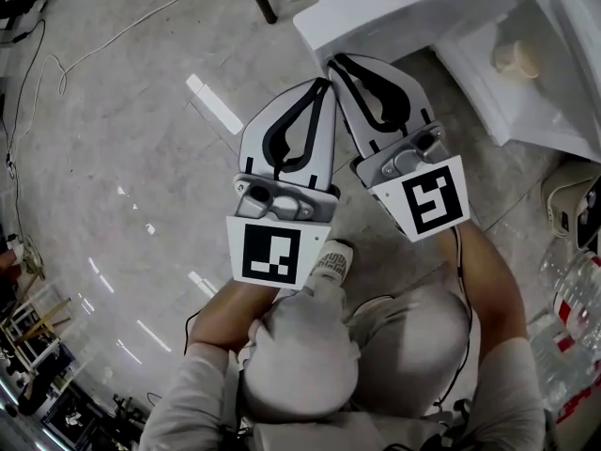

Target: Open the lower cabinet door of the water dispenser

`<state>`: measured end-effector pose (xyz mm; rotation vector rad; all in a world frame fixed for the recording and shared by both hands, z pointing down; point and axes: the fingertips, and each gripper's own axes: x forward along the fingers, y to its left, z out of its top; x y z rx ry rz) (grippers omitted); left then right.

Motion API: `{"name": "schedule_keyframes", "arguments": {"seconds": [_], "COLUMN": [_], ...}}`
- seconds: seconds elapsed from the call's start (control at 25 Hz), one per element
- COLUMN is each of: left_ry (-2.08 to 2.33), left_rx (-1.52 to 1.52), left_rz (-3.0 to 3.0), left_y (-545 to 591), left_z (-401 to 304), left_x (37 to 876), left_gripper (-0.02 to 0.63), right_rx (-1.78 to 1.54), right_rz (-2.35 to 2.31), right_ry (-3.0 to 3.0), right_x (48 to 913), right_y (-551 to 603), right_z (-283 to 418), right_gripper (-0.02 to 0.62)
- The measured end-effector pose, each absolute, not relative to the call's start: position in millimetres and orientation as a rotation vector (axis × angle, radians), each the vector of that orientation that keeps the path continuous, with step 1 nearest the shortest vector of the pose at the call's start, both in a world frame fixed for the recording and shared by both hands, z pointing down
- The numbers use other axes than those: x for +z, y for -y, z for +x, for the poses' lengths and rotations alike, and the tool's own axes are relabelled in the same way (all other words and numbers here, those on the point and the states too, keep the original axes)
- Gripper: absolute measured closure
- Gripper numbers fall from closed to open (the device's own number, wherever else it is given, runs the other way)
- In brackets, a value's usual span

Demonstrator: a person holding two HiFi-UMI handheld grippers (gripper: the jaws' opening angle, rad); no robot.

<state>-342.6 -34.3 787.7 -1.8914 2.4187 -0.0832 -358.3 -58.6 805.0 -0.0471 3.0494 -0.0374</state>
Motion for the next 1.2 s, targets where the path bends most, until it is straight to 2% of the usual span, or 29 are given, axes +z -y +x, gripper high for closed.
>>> {"name": "schedule_keyframes", "arguments": {"seconds": [0.28,0.56,0.92,1.2], "left_ry": [-2.414,-2.364,-2.196,-2.100], "left_rx": [-0.082,-0.073,-0.028,-0.040], "left_rz": [-1.885,-1.940,-2.101,-2.207], "left_y": [34.2,43.0,81.1,93.2], "left_z": [-342.5,-326.2,-265.3,-222.0], "left_x": [784.3,782.5,762.8,664.8], "left_gripper": [0.604,0.604,0.604,0.604], "right_rx": [-0.104,-0.140,-0.168,-0.177], "right_rz": [-0.060,-0.113,-0.387,-0.780], "right_ry": [-3.045,-3.046,-3.042,-2.964], "right_x": [805.3,805.1,787.2,689.3], "right_y": [60.3,74.8,106.8,134.4], "right_z": [-358.2,-321.0,-210.3,-104.7], "right_gripper": [0.555,0.555,0.555,0.555]}}
